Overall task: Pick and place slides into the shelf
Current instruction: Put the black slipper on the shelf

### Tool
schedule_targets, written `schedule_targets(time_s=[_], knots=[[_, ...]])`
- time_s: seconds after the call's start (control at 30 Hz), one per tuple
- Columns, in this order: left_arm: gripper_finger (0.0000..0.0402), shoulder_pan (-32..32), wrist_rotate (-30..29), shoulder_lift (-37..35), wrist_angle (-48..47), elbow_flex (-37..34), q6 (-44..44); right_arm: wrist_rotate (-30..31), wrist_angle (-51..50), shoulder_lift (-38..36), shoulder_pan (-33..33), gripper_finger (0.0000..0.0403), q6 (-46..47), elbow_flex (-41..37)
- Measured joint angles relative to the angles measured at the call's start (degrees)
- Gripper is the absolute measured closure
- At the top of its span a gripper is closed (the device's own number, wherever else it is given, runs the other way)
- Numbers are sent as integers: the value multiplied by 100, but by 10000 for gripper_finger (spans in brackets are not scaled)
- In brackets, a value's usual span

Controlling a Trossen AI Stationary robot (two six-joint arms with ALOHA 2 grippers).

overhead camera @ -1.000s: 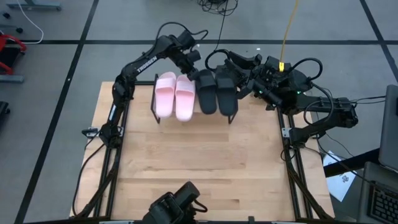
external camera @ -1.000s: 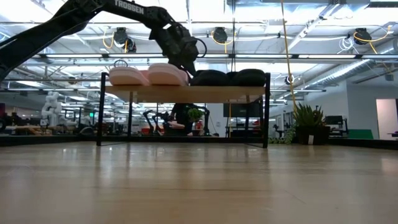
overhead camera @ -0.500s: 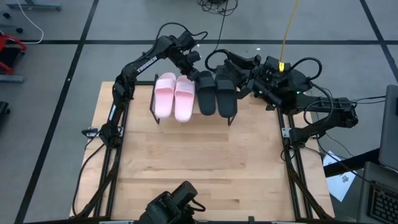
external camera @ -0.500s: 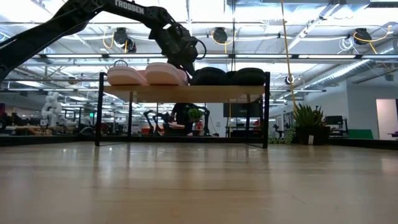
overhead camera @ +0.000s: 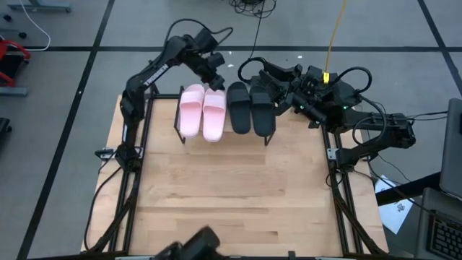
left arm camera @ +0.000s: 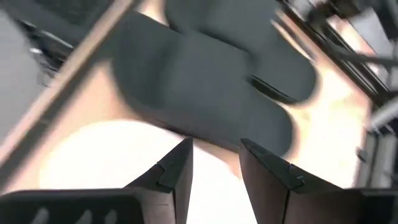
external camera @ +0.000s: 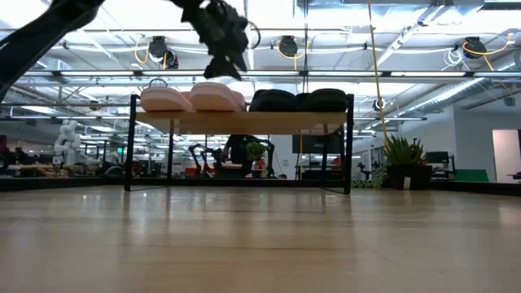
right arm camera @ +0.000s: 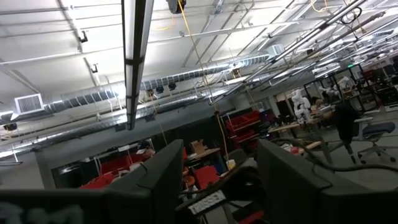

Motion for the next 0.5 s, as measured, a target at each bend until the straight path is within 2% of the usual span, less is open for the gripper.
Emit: schedule_targets(time_s=[0.13, 0.37, 0.5], knots=[[273, -538, -117, -270, -197, 7, -8, 0, -4, 0, 0, 209, -16, 0], [273, -1662, -1017, -248, -172, -68, 9, 0, -5, 0, 0, 209, -39, 0], [273, -1955, -1433, -155, -75, -498, -57, -2, -4, -2, 0, 209, -39, 0]])
